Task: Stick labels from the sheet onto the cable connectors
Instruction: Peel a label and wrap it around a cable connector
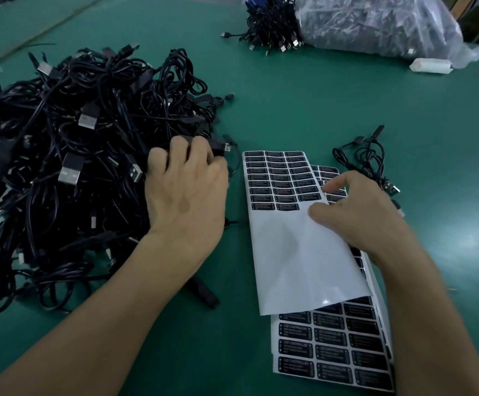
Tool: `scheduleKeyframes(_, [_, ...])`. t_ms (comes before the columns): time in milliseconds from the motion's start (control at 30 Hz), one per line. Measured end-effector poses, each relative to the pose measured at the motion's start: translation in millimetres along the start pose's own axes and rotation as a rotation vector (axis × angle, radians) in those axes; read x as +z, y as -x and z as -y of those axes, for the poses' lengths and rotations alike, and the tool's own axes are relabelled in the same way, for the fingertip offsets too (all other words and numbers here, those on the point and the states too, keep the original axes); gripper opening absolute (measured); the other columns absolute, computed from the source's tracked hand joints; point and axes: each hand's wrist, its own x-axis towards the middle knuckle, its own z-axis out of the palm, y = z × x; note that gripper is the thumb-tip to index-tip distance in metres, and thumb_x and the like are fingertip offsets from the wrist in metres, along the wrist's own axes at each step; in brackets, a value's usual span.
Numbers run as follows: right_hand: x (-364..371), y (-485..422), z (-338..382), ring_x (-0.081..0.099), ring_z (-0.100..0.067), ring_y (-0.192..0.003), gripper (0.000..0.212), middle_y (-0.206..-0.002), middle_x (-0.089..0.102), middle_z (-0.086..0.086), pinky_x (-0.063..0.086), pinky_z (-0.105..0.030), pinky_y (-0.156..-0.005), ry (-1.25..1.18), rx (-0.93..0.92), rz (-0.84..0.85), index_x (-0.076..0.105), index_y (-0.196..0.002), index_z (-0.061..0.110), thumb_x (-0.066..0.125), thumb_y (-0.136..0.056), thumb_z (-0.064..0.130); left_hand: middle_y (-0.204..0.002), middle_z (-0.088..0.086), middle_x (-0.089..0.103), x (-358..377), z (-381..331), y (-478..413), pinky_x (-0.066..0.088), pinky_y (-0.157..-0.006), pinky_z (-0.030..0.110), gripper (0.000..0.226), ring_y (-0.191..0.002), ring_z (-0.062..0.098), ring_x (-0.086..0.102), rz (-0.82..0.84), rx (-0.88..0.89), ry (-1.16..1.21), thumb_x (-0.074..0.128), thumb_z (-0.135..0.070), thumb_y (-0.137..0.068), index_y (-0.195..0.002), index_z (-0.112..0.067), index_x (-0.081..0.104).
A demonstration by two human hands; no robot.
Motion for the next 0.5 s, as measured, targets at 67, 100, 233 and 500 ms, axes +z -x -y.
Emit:
scheduleKeyframes(67, [0.6, -0.4, -0.3, 0.046, -0.014, -0.069, 0.033, -0.082, 0.053, 0.006, 0.032, -0.028, -0.055, 0.001, -0.006, 0.000, 0.053, -0.105, 0.029, 0.070, -0.077, 0.030, -0.113, -0.001, 0.058, 0.3, -0.2, -0.4, 0.021, -0.083, 0.040, 0.022, -0.105, 0.027, 0.049, -0.097, 0.009, 0.122, 0.050, -0.039, -0.102, -0.107, -0.025, 0.066])
scheduleKeyframes(100, [0.6, -0.3, -0.4, 0.047, -0.013, -0.066, 0.033, -0.082, 0.054, 0.005, 0.032, -0.028, -0.054, 0.004, -0.007, -0.002, 0.053, -0.105, 0.029, 0.071, -0.077, 0.030, -0.110, 0.000, 0.062, -1.6, -1.1, -0.7, 0.025, -0.083, 0.042, 0.026, -0.103, 0.028, 0.053, -0.165, 0.016, 0.199, 0.047, -0.038, -0.104, -0.107, -0.022, 0.066])
scheduleKeyframes(233, [-0.7, -3.1, 0.1, 0.062, -0.019, -0.075, 0.037, -0.093, 0.065, -0.004, 0.043, -0.031, -0.063, -0.066, 0.027, 0.004, 0.055, -0.107, 0.028, 0.077, -0.077, 0.027, -0.085, 0.001, 0.066, -13.4, -9.6, 0.2, 0.040, -0.077, 0.043, 0.018, -0.077, 0.027, 0.060, -0.460, 0.130, 0.528, 0.050, -0.022, -0.105, -0.104, -0.009, 0.062])
scheduleKeyframes(500, [-3.5, 1.3, 8.8, 0.070, -0.021, -0.090, 0.069, -0.108, 0.065, -0.009, 0.058, -0.037, -0.080, -0.466, 0.022, 0.100, 0.053, -0.130, 0.034, 0.087, -0.072, 0.015, -0.086, 0.008, 0.065, -18.3, -12.8, 2.9, 0.048, -0.051, 0.047, 0.010, -0.063, 0.022, 0.064, -0.172, 0.040, 1.181, 0.045, -0.013, -0.093, -0.091, -0.020, 0.038])
